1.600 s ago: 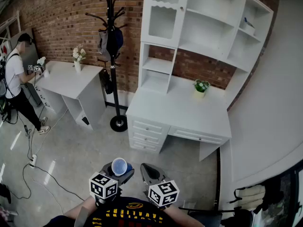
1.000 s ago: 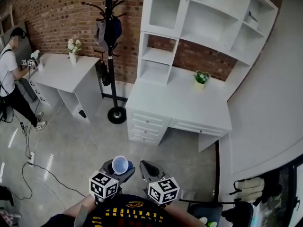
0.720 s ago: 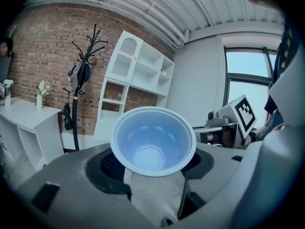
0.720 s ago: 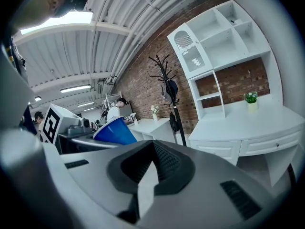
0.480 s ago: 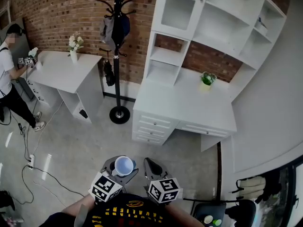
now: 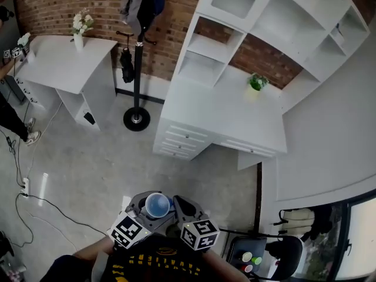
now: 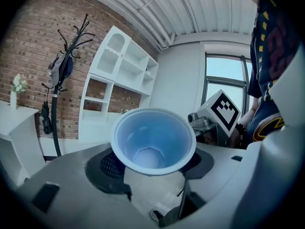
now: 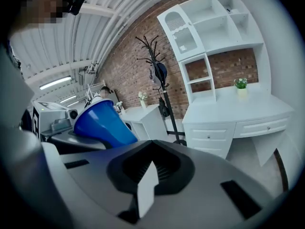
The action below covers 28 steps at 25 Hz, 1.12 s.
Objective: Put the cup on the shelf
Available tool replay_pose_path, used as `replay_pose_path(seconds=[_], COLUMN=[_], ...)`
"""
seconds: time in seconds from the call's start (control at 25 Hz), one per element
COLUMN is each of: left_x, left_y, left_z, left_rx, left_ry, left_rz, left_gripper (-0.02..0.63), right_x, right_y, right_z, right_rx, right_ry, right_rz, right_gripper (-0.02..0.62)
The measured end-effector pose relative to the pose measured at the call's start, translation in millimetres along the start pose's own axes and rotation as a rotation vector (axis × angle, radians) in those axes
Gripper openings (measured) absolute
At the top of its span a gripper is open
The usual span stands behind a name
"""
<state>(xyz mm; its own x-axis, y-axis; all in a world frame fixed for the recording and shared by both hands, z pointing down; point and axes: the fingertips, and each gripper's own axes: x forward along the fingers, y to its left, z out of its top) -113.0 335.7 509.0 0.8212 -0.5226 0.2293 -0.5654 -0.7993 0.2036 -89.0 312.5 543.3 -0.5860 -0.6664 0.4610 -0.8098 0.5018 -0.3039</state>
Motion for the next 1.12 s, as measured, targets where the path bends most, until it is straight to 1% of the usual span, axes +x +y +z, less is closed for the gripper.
replay_pose_path(seconds=[0.12,0.24,0.4,0.64,0.84,0.96,1.12], left_x=[12.2,26.1,42.0,78.1,106.6,125.1,147.6], left_y=[8.6,23.0,45.0,65.1,67.9,64.6,58.2], left_z=[-1.0,0.7,12.0,36.2,50.9,63.6,69.2], left_rx=[0.003,0.016,0.015,0.015,0.009,0.014,0.017], left_ry=[0.005,0.019,0.021,0.029,0.034,0.018,0.036], left_rz=[-0.005,0.018,0.089,0.196,0.261,0.288,0.316], left_gripper=[0.296,0.296,0.296,0.298,0.298,0.298,0.298], right_x=[8.7,23.5,43.7,58.2,63.5,62.6,54.9], right_y=[-11.6,-24.3,-38.3,-71.4,-97.7,-111.8,-129.3], right_z=[-0.7,2.8,20.9,53.8,65.4,70.7,76.0], right_rx=[0.010,0.020,0.006,-0.005,0.008,0.009,0.008], right_ry=[0.017,0.029,0.032,0.008,0.013,0.013,0.008], right_rz=[0.002,0.036,0.108,0.202,0.279,0.316,0.358], right_gripper=[-0.006,-0.006,-0.006,-0.006,-0.006,-0.006,-0.006])
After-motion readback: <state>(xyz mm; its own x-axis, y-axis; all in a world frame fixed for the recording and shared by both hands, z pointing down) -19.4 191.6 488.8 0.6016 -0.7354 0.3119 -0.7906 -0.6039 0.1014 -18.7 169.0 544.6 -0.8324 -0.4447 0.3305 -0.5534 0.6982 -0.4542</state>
